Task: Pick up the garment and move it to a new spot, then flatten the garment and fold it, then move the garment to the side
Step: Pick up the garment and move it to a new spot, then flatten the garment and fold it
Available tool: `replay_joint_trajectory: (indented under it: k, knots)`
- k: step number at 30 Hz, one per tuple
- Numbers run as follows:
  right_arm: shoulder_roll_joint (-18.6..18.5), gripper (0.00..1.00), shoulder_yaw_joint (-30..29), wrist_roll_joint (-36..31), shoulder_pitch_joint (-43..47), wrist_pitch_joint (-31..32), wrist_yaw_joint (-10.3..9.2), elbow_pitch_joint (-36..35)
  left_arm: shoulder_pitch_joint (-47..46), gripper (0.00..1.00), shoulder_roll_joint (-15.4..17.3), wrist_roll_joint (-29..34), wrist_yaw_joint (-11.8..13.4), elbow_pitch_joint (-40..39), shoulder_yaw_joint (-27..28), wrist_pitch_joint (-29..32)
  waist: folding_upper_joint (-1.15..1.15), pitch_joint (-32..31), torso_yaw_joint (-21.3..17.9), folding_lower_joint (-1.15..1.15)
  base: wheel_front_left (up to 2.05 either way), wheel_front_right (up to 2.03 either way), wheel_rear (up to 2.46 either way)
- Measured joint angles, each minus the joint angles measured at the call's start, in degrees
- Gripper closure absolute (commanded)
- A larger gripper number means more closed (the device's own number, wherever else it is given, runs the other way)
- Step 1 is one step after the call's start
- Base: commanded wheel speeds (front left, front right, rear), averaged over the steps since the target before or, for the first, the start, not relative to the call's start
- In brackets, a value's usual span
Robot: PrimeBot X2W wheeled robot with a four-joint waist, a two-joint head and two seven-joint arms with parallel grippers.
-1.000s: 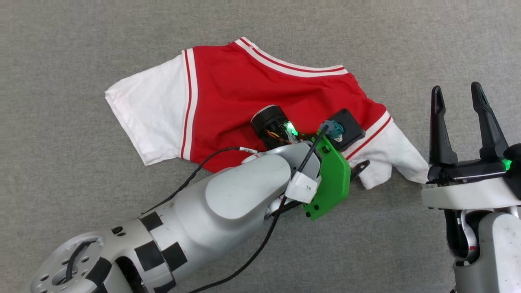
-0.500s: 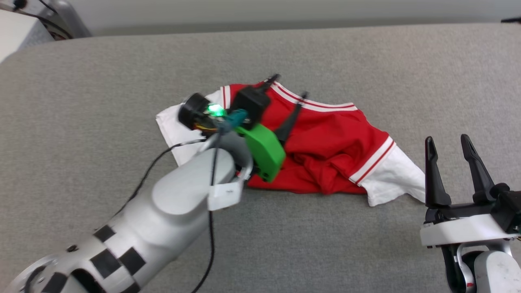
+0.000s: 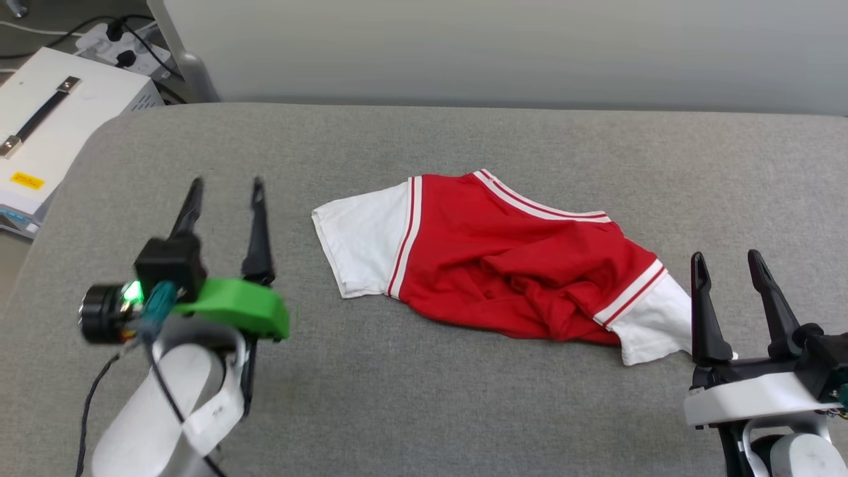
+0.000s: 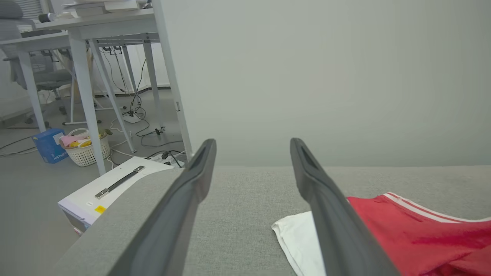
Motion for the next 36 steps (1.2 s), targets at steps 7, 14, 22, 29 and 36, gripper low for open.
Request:
replay_joint_trajectory:
  k: [7, 14, 22, 29, 36]
  knots:
    - [0.0, 0.00, 0.9, 0.7, 1.2, 0.0, -0.01, 1.5, 12.7, 0.00, -3.8, 6.1, -4.4, -4.1, 11.2, 0.0, 0.00, -2.0, 0.4, 0.00, 0.00, 0.00, 0.00]
    - [0.0, 0.00, 2.4, 1.3, 3.4, 0.0, -0.01, 3.4, 19.9, 0.00, -10.1, 10.3, -11.7, -2.7, 15.8, 0.0, 0.00, -3.8, 0.5, 0.00, 0.00, 0.00, 0.00]
    - [0.0, 0.00, 3.4, 1.5, 6.1, 0.0, -0.01, 5.1, 22.9, 0.00, -15.4, 14.8, -17.1, -0.1, 18.7, 0.0, 0.00, -5.2, 0.5, 0.00, 0.00, 0.00, 0.00]
    - [0.0, 0.00, 3.5, 1.6, 7.0, 0.0, -0.01, 5.7, 23.7, 0.00, -17.4, 17.7, -19.7, 1.4, 21.5, 0.0, 0.00, -5.5, 0.3, 0.00, 0.00, 0.00, 0.00]
    - [0.0, 0.00, 3.7, 1.6, 6.9, 0.0, -0.01, 5.8, 23.7, 0.00, -18.5, 19.8, -21.4, 2.5, 24.0, 0.0, 0.00, -5.4, 0.0, 0.00, 0.00, 0.00, 0.00]
